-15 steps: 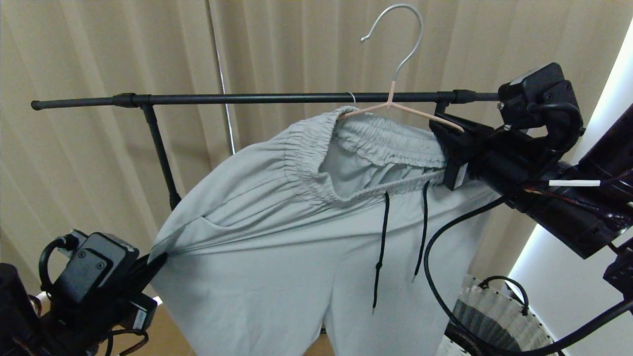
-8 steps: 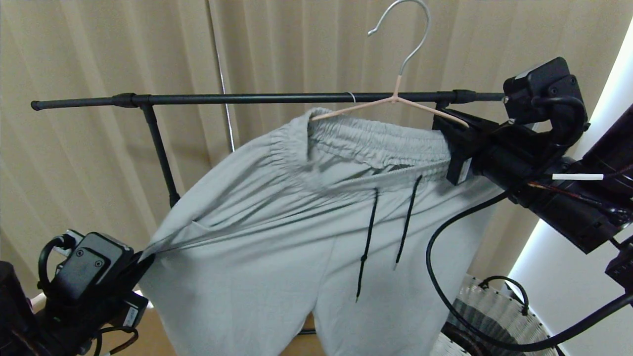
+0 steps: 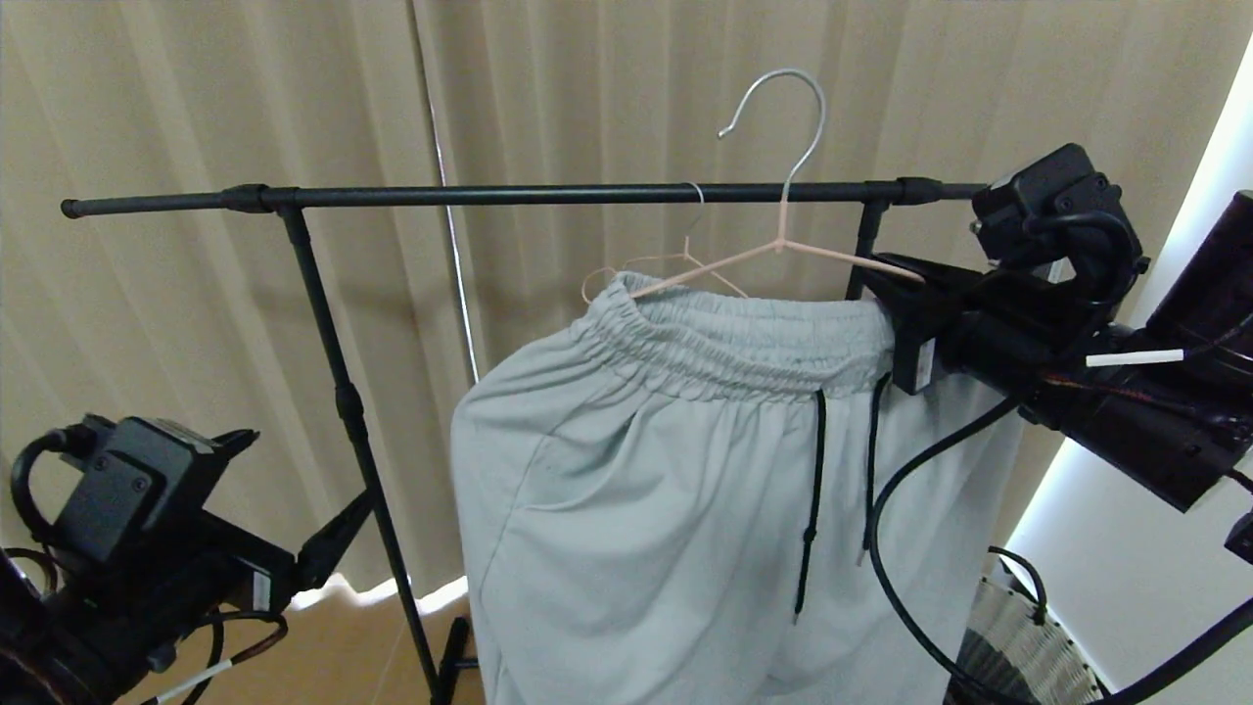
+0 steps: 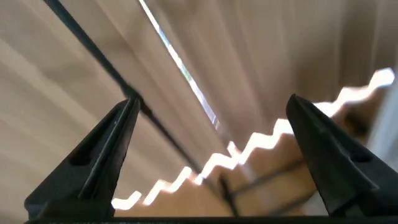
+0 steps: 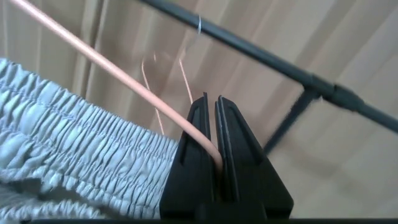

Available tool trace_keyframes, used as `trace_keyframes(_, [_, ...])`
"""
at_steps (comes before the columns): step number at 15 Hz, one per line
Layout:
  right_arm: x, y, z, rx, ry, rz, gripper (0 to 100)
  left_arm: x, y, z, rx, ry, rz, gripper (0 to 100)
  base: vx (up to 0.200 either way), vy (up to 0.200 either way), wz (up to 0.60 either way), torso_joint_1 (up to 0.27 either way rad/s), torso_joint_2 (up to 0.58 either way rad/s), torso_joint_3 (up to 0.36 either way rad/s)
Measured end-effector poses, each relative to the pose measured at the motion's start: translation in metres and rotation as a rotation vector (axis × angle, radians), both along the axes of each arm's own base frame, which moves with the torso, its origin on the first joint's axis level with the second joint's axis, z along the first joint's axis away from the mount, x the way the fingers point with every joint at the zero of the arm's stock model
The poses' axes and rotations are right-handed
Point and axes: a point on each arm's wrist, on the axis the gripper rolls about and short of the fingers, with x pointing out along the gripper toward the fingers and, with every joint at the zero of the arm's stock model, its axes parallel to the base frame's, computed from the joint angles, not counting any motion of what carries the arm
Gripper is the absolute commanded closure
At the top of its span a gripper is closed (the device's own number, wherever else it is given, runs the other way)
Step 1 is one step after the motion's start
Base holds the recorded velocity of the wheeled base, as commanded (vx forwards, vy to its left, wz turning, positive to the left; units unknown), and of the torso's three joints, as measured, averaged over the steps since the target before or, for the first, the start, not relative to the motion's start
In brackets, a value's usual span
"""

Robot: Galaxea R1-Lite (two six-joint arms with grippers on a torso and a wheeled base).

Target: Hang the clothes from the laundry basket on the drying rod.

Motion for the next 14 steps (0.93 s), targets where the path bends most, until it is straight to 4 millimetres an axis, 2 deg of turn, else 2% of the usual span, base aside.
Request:
trace_keyframes(3, [-0.008,-0.017,-0.002,-0.065,0.119,-0.054,100,-0.003,0.002,0.024,-0.133,-0.083,0.01,0,0.0,0.0,0.0,0.0,0.0,0.0])
trace_keyframes(6, [-0.014,-0.035,0.005,-0.076,0.141,-0.216,100,-0.01,0.006,0.039,-0.176,-0.122,0.01,0,0.0,0.0,0.0,0.0,0.0,0.0])
trace_keyframes(9, [-0.019,-0.054,0.008,-0.087,0.167,-0.317,100,-0.017,0.007,0.037,-0.175,-0.115,-0.059,0,0.0,0.0,0.0,0.0,0.0,0.0])
trace_keyframes(14, [-0.032,-0.073,0.013,-0.093,0.188,-0.384,100,-0.027,0.009,0.03,-0.166,-0.112,-0.07,0,0.0,0.0,0.0,0.0,0.0,0.0])
